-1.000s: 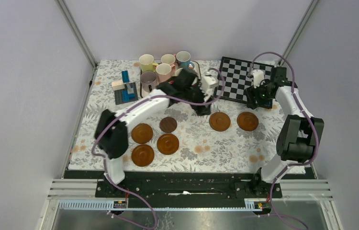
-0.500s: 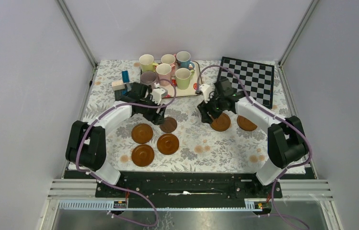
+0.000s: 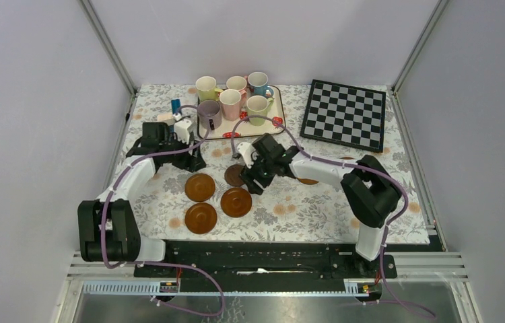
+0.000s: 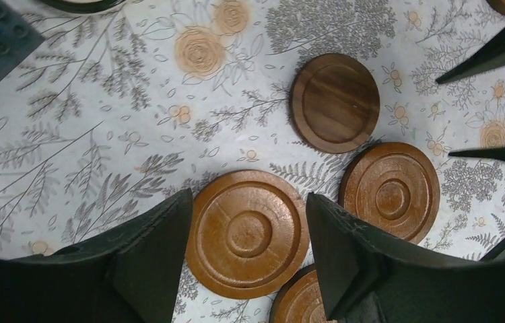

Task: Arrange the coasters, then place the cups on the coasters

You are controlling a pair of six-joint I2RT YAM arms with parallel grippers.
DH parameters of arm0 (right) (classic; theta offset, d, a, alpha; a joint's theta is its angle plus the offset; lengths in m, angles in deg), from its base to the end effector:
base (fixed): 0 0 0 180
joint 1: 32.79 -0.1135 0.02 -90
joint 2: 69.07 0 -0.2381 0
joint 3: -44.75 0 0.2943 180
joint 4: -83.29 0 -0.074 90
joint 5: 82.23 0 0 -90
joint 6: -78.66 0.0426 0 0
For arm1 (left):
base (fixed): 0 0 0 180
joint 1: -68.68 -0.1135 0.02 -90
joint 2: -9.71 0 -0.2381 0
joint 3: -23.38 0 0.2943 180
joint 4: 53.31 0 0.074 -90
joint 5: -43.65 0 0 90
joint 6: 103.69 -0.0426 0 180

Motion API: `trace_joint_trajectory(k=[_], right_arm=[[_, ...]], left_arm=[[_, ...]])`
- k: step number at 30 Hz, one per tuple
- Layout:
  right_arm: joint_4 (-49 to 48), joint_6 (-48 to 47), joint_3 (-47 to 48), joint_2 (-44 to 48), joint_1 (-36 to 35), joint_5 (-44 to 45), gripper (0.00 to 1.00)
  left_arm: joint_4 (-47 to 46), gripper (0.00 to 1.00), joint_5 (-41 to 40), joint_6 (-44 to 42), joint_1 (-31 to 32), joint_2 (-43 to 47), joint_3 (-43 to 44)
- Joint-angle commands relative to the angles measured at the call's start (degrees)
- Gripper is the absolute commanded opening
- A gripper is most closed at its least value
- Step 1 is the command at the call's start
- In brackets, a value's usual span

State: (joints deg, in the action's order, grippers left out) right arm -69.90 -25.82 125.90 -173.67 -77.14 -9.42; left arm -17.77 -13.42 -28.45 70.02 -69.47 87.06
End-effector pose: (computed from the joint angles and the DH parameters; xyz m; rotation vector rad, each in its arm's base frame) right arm 0.2939 0.3049 0.1386 -1.3374 2.0960 0.5938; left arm 0.3273 -0.0308 0.1834 0.5707 2.2858 -0.5909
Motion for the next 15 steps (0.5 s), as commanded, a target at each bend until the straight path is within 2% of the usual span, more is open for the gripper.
trace_joint_trajectory(k=[1, 10, 15], right_arm=[[-4.6, 2.8, 2.8, -1.9, -4.9, 4.1, 0.72], [-6.5, 3.4, 3.0, -4.8, -10.9, 9.6, 0.80], [-7.6, 3.7, 3.3, -6.8, -12.0, 13.6, 0.80]], left_arm=[[-2.2, 0.67, 5.2, 0.3, -4.2, 3.7, -1.9], [-2.6, 0.70, 7.1, 1.0, -7.4, 5.5, -3.6], [-3.3, 0.71, 7.3, 1.6, -7.8, 6.6, -4.2]])
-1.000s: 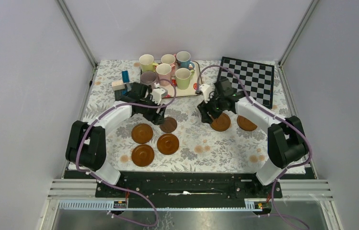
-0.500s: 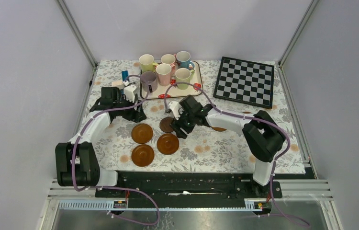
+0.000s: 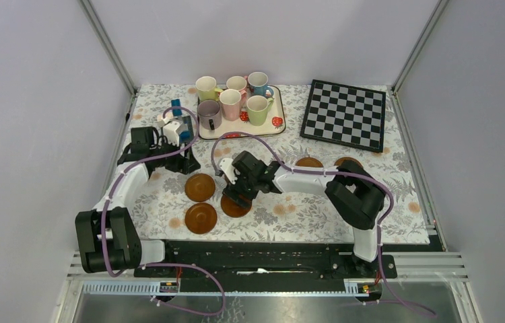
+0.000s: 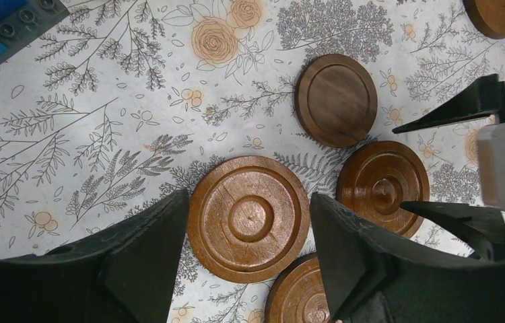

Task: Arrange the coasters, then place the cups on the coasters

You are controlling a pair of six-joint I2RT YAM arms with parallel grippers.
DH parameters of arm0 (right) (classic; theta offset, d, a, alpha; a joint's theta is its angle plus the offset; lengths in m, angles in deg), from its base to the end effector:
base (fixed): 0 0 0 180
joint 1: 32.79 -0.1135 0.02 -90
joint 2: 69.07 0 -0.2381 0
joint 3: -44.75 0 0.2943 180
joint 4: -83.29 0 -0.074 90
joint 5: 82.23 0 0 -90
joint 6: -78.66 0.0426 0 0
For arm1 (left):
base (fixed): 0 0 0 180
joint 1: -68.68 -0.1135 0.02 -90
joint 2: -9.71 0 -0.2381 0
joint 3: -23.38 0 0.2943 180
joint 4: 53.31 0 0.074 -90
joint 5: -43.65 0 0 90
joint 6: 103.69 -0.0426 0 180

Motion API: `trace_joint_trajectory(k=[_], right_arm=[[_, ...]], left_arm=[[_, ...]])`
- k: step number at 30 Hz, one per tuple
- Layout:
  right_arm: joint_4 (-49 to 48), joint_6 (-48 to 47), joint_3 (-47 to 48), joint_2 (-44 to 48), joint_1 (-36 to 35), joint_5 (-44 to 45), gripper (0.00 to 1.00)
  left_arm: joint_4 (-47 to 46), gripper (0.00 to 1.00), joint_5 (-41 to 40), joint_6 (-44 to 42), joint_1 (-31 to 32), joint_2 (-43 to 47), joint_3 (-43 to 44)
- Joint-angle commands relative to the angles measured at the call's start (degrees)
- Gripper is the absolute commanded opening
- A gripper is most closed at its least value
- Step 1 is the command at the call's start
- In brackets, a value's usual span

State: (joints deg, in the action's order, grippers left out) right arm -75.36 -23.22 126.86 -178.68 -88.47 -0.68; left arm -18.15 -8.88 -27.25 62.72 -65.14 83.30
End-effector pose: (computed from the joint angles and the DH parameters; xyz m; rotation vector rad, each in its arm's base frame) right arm 0.2414 0.3648 0.1144 -1.4355 2.0223 0.5170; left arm 0.3123 0.0065 0.1848 0.4320 2.2605 -0.6229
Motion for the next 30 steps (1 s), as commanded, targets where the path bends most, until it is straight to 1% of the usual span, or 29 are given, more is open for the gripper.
trace_joint_trajectory(k=[1, 6, 10, 12, 18, 22, 30], right_arm=[[-1.8, 1.1, 2.7, -2.2, -0.7, 5.4, 0.80], [1.6, -0.2, 3.3, -3.6, -0.8, 7.8, 0.78], [2.0, -1.6, 1.1, -2.0, -0.5, 11.1, 0.71], [2.3, -1.9, -0.2, -1.1, 0.3, 11.1, 0.69], [5.3, -2.2, -1.7, 0.2, 5.9, 6.4, 0.67], [4.8, -3.6, -2.8, 1.4, 9.2, 6.7, 0.66], [3.8, -5.5, -0.6, 0.0, 16.1, 7.0, 0.65]], left_arm=[[-2.9, 0.71, 2.9, 0.5, -0.6, 2.3, -0.6], [-3.0, 0.71, 3.2, 0.6, -0.7, 2.1, -0.8], [-3.9, 0.71, 3.6, 0.9, -0.7, 2.0, -1.4], [-4.2, 0.71, 3.7, 0.9, -0.7, 1.9, -1.8], [-4.2, 0.70, 3.7, 0.4, -0.7, 2.4, -2.8], [-2.7, 0.70, 5.3, -2.1, -0.7, 3.3, -3.1], [1.2, 0.70, 7.5, -7.9, -0.6, 3.6, -4.3]])
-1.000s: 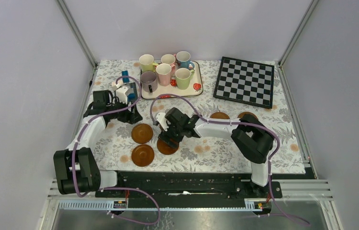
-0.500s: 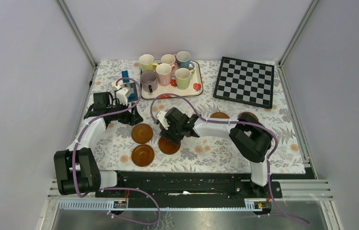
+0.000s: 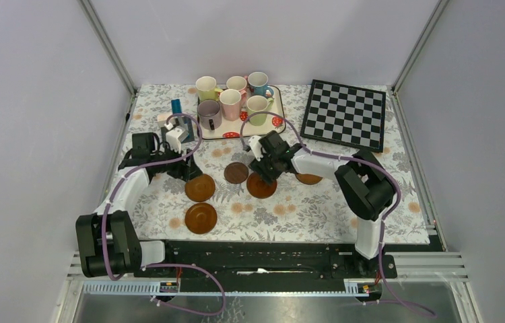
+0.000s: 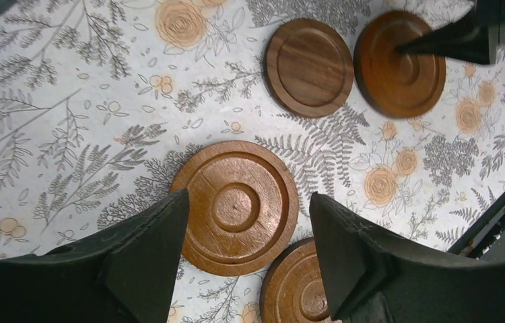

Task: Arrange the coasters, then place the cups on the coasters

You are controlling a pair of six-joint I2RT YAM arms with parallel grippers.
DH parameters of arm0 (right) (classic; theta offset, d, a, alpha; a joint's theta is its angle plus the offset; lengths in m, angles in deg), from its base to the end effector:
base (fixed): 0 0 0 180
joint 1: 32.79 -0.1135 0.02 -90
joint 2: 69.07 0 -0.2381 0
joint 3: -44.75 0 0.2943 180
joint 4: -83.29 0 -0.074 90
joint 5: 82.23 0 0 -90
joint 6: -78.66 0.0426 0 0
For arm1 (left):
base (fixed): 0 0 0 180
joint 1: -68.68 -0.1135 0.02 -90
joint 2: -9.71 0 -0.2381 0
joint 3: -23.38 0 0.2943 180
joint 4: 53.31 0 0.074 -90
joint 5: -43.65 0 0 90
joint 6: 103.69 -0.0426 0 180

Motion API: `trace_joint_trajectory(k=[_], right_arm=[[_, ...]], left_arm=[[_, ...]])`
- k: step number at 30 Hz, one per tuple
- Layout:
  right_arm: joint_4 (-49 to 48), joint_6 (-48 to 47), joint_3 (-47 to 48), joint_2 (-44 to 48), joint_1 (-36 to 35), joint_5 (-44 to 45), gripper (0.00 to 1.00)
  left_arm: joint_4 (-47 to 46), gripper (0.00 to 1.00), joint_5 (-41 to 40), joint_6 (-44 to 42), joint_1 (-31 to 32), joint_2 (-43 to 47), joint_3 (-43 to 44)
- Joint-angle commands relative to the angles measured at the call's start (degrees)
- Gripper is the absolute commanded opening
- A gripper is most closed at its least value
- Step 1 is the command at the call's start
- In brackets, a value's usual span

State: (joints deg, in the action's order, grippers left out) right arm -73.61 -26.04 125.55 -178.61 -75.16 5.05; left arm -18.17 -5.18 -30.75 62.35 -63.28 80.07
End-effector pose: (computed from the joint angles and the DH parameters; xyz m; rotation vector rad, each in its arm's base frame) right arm 0.3161 0.2911 0.1047 -1.2089 2.1805 0.2637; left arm 0.3002 0.0051 0.1756 0.5085 2.2294 -0.6731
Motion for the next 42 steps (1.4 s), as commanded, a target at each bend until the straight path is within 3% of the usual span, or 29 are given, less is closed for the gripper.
trace_joint_trajectory(k=[1, 18, 37, 42], right_arm=[[2.0, -2.9, 0.8, -0.2, 3.4, 1.4, 0.65], [1.5, -4.6, 4.3, -2.9, 7.9, 0.5, 0.64], [5.7, -0.5, 10.2, 0.9, 10.5, -4.8, 0.69], [7.9, 1.4, 9.6, 4.6, 13.1, -8.8, 0.70]], left_arm=[[1.5, 0.70, 4.0, -5.0, 0.0, 1.8, -1.1], [-2.3, 0.70, -0.8, -6.0, 6.1, -1.4, -2.0], [-12.2, 0.72, -10.7, -3.7, 21.4, -14.9, 6.2], [-12.2, 0.83, -12.1, -3.3, 23.5, -20.5, 11.2]])
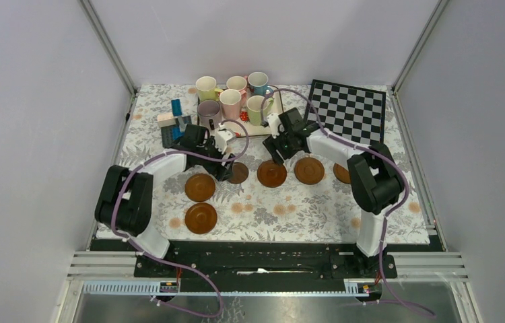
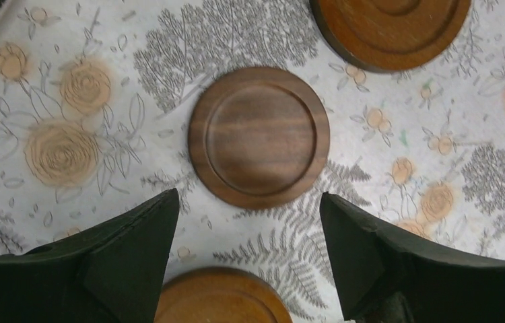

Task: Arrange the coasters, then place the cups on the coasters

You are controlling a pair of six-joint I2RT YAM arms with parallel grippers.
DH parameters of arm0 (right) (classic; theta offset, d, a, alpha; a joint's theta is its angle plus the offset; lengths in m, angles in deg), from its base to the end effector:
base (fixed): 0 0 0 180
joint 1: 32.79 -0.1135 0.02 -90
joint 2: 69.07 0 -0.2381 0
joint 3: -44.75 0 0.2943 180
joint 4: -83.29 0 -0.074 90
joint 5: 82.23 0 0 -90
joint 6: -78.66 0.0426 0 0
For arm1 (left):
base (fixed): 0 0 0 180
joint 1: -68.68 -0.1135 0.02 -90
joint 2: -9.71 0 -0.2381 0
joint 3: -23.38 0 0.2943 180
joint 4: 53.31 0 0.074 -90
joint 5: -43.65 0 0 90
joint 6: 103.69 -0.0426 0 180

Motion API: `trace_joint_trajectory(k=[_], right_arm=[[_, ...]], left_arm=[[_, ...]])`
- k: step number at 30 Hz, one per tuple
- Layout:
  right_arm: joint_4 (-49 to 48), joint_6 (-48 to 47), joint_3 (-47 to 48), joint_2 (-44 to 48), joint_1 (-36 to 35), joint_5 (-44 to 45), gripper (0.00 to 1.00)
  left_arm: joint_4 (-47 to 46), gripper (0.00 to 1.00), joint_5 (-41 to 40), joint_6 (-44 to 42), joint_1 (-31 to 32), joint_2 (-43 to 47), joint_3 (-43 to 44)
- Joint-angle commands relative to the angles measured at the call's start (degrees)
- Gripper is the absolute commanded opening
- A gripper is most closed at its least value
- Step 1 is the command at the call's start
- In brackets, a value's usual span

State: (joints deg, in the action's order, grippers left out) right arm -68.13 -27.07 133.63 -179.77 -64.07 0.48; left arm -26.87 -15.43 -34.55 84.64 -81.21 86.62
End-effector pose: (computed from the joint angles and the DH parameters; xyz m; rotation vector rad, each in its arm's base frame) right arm 0.3830 0.2390 0.1373 -1.0327 2.2331 0.2750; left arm 0.3298 -0.1171 0.1253 0.9719 2.2324 -0.6365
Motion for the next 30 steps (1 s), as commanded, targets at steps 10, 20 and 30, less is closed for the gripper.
trace_joint_trajectory(k=[10, 20, 30], right_arm=[[2.7, 4.3, -1.7, 12.2, 8.0, -7.3, 0.71], [3.1, 3.7, -4.4, 15.7, 10.7, -7.9, 0.71], [3.2, 2.9, -6.1, 18.0, 11.2, -7.4, 0.70]], left_arm=[[-3.3, 0.69, -2.7, 1.2, 4.2, -10.8, 11.5], [0.2, 0.61, -4.6, -2.8, 5.0, -14.3, 12.5], [3.8, 0.49, -4.8, -8.1, 9.2, -5.9, 3.7]])
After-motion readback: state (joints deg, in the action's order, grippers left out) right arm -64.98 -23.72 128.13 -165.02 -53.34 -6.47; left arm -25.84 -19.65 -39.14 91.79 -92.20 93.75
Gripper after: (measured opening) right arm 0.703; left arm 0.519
